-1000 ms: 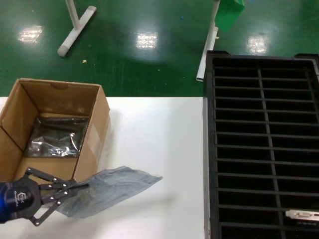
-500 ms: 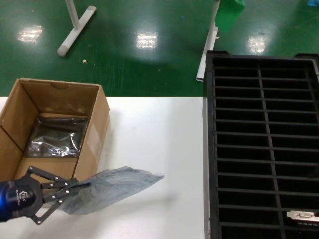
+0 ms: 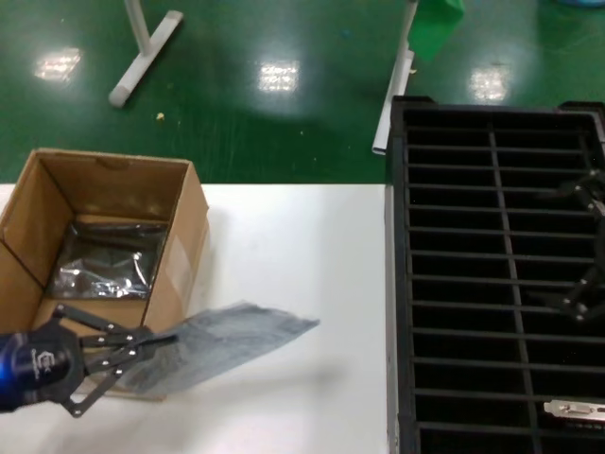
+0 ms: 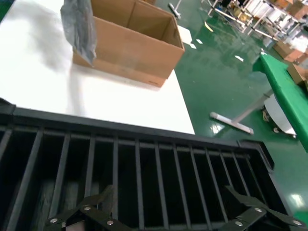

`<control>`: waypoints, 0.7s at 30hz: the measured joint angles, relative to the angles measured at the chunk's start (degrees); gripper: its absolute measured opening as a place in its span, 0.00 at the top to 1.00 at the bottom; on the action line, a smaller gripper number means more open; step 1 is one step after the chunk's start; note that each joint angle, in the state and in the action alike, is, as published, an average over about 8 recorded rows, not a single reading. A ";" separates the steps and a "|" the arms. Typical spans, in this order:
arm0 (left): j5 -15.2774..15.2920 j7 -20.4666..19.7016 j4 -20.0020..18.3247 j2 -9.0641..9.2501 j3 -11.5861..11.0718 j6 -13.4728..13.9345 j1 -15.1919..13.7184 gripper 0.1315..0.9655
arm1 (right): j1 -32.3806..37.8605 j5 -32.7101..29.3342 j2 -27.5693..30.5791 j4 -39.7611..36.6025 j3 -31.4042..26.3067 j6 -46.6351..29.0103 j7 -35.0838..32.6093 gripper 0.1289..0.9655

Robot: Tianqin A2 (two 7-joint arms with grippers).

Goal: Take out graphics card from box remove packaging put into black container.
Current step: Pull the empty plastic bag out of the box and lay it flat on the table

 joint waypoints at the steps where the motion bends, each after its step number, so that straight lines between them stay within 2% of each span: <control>1: -0.05 -0.37 -0.62 0.03 -0.27 -0.15 0.27 0.99 | -0.06 0.07 -0.08 -0.08 0.02 0.26 -0.14 0.27; 6: -0.62 -2.38 -3.27 0.69 -1.63 -1.24 1.30 0.99 | 0.35 0.06 0.70 0.44 -0.59 -0.61 0.68 0.18; 10: -1.91 -4.74 -5.96 2.21 -3.35 -3.16 2.26 0.99 | 0.57 0.09 1.09 0.68 -0.95 -1.00 1.09 0.10; 16: -3.63 -7.10 -10.53 6.07 -5.89 -7.85 3.88 0.99 | 0.71 0.21 1.34 0.78 -1.26 -1.08 1.26 0.07; 21: -2.17 -5.90 -13.25 9.81 -5.29 -11.52 4.84 0.99 | 0.76 0.31 1.43 0.80 -1.41 -1.02 1.28 0.02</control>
